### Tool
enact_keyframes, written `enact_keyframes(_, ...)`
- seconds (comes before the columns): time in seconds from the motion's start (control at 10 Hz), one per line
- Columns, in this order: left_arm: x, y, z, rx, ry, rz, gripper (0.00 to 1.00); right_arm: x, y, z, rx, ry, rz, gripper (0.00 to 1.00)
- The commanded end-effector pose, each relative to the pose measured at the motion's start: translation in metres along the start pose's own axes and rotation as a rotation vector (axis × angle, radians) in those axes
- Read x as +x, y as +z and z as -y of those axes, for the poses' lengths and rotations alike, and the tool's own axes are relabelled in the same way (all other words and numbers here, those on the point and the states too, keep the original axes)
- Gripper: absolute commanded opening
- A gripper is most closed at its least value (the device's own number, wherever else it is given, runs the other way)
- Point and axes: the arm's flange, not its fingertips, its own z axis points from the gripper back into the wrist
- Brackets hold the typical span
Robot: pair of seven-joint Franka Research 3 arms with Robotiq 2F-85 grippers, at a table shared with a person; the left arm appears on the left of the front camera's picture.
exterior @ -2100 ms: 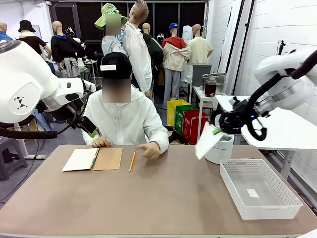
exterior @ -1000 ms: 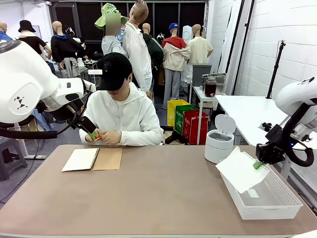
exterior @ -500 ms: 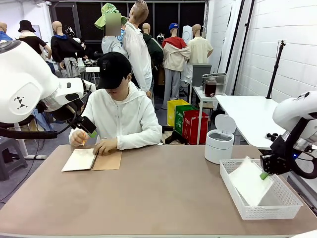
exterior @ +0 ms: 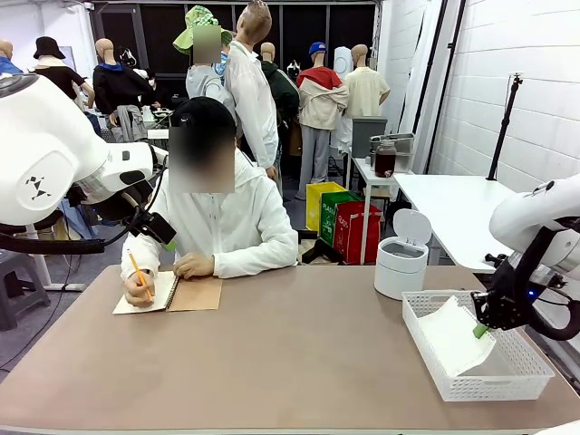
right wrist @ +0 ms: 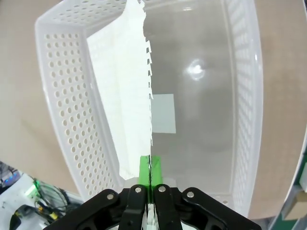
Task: Sort the paper based on its condition.
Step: If a person hands you a paper, place it in the Organizing basket , and if it's crumpled, put it in the Trash can.
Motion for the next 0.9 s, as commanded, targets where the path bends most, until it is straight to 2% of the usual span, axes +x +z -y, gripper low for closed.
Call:
enact_keyframes(0.0, -0.001, 0.0, -0.001, -0.001, 0.001, 0.0, 1.0, -0.005, -0.009, -0.008, -0.093, -0.057, -0.002, 0.19)
enact_keyframes(0.4, -0.001, 0.0, -0.001, -0.001, 0.001, 0.0, 1.0, -0.002, 0.001, -0.014, -0.255, -0.154, -0.03, 0.98)
enact_keyframes(0.8, -0.001, 0.0, -0.001, -0.001, 0.001, 0.0, 1.0, 0.004, 0.019, -0.024, -0.328, -0.198, -0.048, 1.0)
